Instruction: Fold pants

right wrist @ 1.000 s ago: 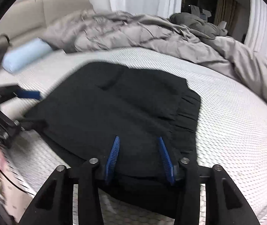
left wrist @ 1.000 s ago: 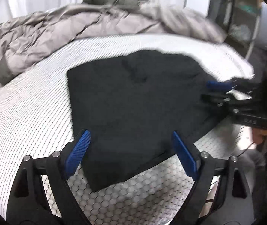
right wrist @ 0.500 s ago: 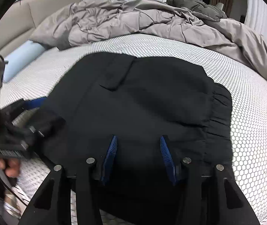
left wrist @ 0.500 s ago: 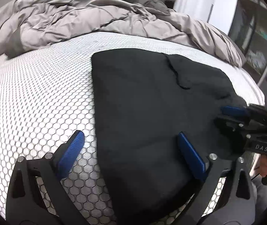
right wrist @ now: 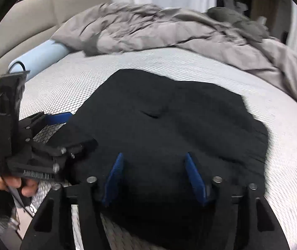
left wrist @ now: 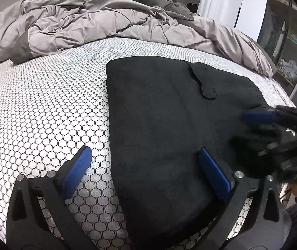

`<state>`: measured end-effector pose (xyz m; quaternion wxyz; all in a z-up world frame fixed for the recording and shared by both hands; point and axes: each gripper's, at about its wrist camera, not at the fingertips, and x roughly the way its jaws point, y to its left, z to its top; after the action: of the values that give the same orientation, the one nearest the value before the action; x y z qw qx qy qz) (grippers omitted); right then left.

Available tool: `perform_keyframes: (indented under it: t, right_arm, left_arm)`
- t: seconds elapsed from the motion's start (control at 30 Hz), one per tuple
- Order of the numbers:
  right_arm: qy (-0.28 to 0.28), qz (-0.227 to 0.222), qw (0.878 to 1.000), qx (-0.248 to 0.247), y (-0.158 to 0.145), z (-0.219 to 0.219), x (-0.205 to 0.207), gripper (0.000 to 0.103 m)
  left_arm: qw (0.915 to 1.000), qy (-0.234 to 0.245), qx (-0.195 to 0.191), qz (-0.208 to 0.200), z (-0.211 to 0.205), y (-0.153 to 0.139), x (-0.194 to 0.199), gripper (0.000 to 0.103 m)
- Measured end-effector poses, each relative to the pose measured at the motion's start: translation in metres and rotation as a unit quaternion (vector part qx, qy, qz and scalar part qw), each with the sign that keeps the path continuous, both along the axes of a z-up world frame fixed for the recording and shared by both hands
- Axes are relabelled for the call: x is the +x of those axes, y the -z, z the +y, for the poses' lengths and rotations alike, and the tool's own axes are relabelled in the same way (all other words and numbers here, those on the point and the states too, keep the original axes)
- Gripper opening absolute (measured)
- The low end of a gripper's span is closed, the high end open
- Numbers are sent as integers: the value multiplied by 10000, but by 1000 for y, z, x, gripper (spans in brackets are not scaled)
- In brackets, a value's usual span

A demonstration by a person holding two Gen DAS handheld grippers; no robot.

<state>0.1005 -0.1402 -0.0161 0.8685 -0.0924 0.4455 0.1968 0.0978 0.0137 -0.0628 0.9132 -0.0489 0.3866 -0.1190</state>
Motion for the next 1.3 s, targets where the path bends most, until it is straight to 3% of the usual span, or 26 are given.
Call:
perform_keyframes:
  t: [0.1,0.17,0.23,0.27,0.37,0.4,0.47,0.53,0.6,0.67,0.77,0.83,0.93,1.0,1.1,1.2,1.3]
  right_arm:
    - [-312,96,9994,-140,15,6,16,72]
    - [56,166,9996,-207,13,-12,23,72]
    - [504,39,9971,-577,15,-35,26,67]
    - [604,74,9966,-550,17,-47,26,59]
    - [736,99,9970,-213,5,-57,26,55]
    - [726,31,9972,-165,0,-55,24,55]
    - [459,-94,9988,113,-10,-47,18,55]
    - [261,105,9990,352,-7,-41,22,54]
    - [254,404,9976,506,9,-36,32,52]
    - [234,542,9976,356,24,-31,39,50]
    - [137,332,9986,-398,24,-29,35,48]
    - [273,170,9957,-873,21,-42,30,45]
    - [291,281,9974,-589,16,-53,29,44]
    - [322,242,9979,-517,9,-49,30,45]
    - [156,135,9996,205,-5,-43,33,45]
    - [238,239,9984,462,3,-28,52,45]
    - [233,508,9978,354,26,-17,70,45]
  left_arm:
    - [10000,-21,86,7,-3,0,0,102]
    - [10000,-48,54,-38,-2,-2,-2,101]
    - [9998,-153,-24,-108,2,-10,-7,86]
    - [9995,-273,-119,-131,4,-17,-11,81]
    - [9983,-22,-540,-198,-2,-40,-16,75]
    - [9984,112,-523,-207,-8,-45,-15,69]
    - [9978,594,-161,-241,-32,-54,-10,60]
    - [9948,920,393,-164,-56,-49,2,47]
    - [9946,920,343,333,-60,-32,20,39]
    - [9940,952,-8,535,-52,-22,30,39]
    - [9940,936,7,569,-39,-25,28,34]
    - [9946,858,244,537,-33,-24,23,27]
    - [9944,787,463,524,-26,-28,16,27]
    - [9953,789,328,460,-24,-41,12,27]
    - [9961,823,179,259,-26,-61,18,28]
    - [9942,885,302,526,-39,-52,55,28]
    - [9927,852,376,763,-47,-29,76,28]
